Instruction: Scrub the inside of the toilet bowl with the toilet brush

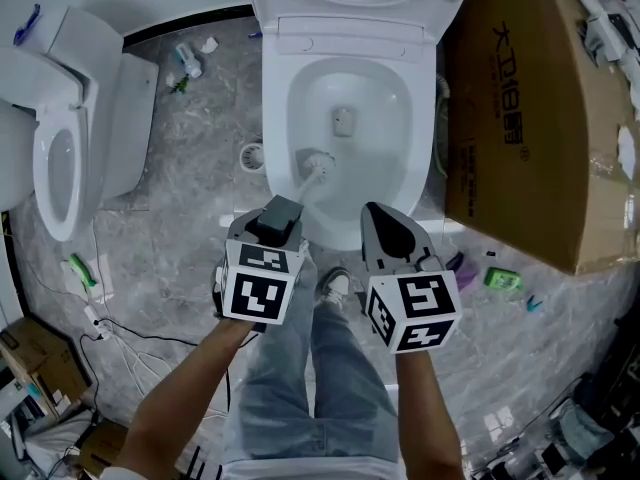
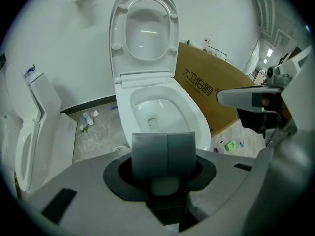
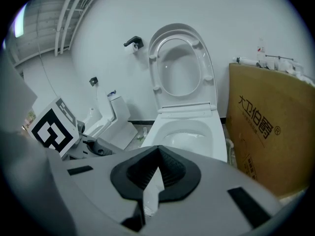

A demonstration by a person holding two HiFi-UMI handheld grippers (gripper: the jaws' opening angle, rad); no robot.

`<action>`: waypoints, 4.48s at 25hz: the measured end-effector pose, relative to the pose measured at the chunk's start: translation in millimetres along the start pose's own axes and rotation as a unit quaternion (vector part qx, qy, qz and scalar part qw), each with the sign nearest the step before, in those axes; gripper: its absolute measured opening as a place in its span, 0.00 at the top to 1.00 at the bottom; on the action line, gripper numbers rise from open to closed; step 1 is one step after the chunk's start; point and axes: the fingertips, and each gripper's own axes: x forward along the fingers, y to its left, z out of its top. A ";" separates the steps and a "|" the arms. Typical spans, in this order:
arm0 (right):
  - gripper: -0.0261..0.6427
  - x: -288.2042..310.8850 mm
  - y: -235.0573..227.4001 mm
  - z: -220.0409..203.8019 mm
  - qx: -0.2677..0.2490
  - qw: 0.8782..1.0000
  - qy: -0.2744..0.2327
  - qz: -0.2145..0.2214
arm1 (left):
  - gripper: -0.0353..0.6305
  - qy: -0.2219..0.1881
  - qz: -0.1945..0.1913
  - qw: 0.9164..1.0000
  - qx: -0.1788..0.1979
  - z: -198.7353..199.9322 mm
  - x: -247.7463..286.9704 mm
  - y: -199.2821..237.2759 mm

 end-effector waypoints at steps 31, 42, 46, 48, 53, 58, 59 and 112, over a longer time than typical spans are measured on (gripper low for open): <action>0.96 -10.1 -22.8 -4.4 0.022 0.999 0.001 -0.033 | 0.72 -0.022 -0.113 0.993 0.018 28.2 25.7 -69.3; 0.96 0.2 -27.0 -4.3 0.032 0.999 0.006 -0.039 | 0.72 -0.027 -0.100 0.995 0.006 42.9 41.2 -53.3; 0.96 5.5 -27.6 -5.4 0.037 0.998 0.010 -0.040 | 0.72 -0.024 -0.097 0.995 -0.001 45.3 49.3 -43.4; 0.96 9.5 -27.8 -4.3 0.038 0.998 0.011 -0.039 | 0.72 -0.023 -0.094 0.995 -0.002 48.9 54.0 -37.4; 0.96 18.7 -29.8 0.0 0.042 0.998 0.012 -0.039 | 0.72 -0.025 -0.087 0.996 0.005 60.7 64.0 -26.0; 0.96 26.9 -33.5 4.3 0.046 0.998 0.012 -0.040 | 0.72 -0.027 -0.086 0.996 0.013 73.2 74.3 -18.5; 0.96 28.0 -34.7 4.7 0.047 0.998 0.012 -0.040 | 0.72 -0.027 -0.085 0.996 0.015 75.9 76.2 -17.4; 0.96 29.6 -28.5 -4.5 0.037 0.999 0.020 -0.027 | 0.72 0.006 -0.049 0.999 -0.001 32.6 75.9 4.6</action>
